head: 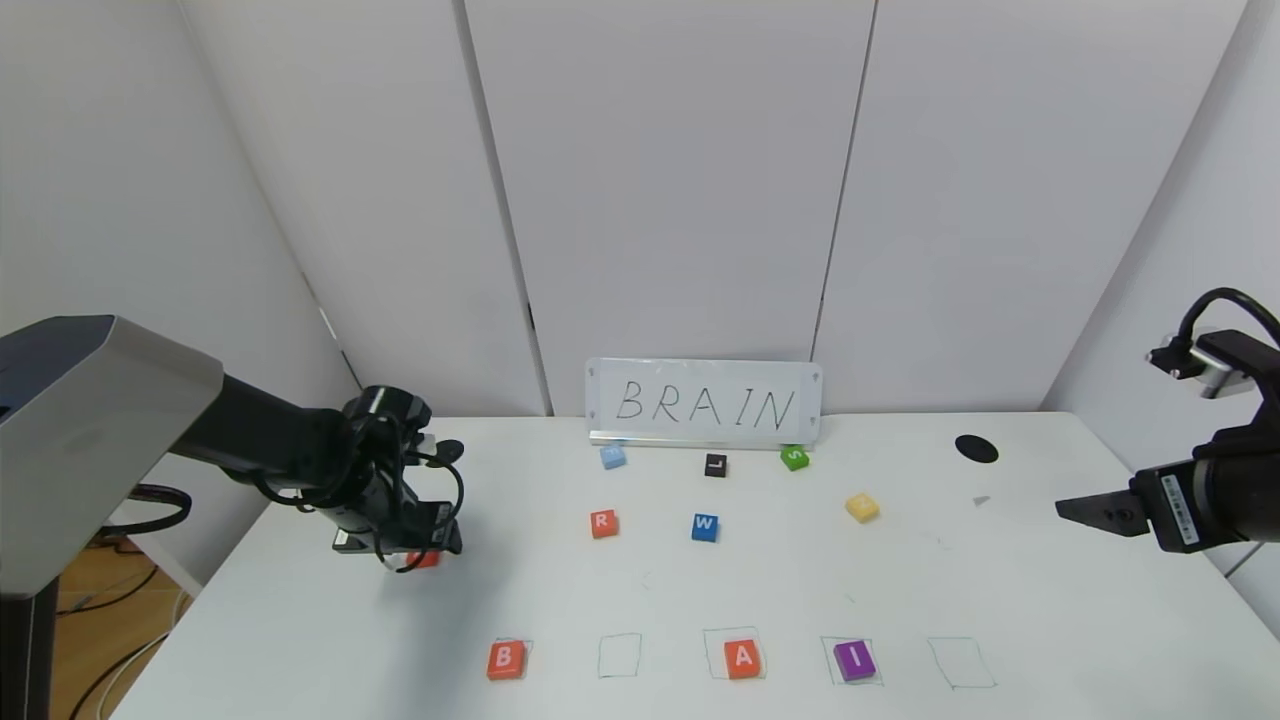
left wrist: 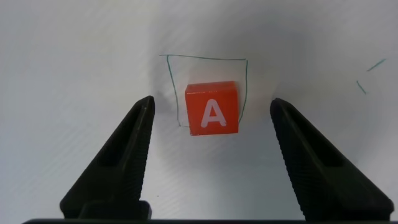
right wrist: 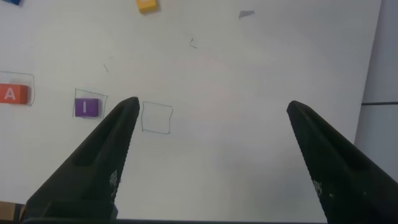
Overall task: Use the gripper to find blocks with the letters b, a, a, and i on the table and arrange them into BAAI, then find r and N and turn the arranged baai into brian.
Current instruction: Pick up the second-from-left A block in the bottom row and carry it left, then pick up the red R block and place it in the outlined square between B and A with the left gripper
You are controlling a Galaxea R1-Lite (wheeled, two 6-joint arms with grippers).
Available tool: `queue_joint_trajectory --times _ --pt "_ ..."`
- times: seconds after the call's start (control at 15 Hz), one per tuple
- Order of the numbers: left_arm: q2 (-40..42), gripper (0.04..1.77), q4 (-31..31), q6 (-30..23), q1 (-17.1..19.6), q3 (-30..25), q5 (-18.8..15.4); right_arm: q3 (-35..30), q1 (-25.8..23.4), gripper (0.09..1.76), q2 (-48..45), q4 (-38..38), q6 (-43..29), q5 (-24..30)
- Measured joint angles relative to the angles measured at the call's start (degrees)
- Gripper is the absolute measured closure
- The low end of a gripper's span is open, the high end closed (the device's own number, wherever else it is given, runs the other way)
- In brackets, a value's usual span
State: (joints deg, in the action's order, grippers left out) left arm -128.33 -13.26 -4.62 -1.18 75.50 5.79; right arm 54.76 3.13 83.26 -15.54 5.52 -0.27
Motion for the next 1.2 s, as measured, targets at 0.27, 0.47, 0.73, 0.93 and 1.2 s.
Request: queue_joint_trajectory --times 0.27,0.47,0.73,0.93,1.2 --pt "1.4 0.32 -0.7 -0.7 -0.5 0.2 0.5 0.0 0.0 0.14 0.0 0.0 0.0 0.0" --pt "3.3 0.25 -6.0 -4.8 -2.1 1.9 0.7 0.0 0.0 0.14 0.0 -0.1 0.1 0.0" --pt "4.9 0.19 -18.2 -11.8 -5.4 8.7 0.6 -0.3 0.2 0.14 -0.2 -0.1 0.7 0.0" --pt "5.5 0.16 -21.2 -17.5 -9.0 12.4 0.7 -0.4 0.3 0.14 -0.3 -0.1 0.7 0.0" --pt "5.2 0.13 -23.8 -23.5 -12.9 15.7 0.7 -0.4 0.4 0.14 -0.3 -0.1 0.7 0.1"
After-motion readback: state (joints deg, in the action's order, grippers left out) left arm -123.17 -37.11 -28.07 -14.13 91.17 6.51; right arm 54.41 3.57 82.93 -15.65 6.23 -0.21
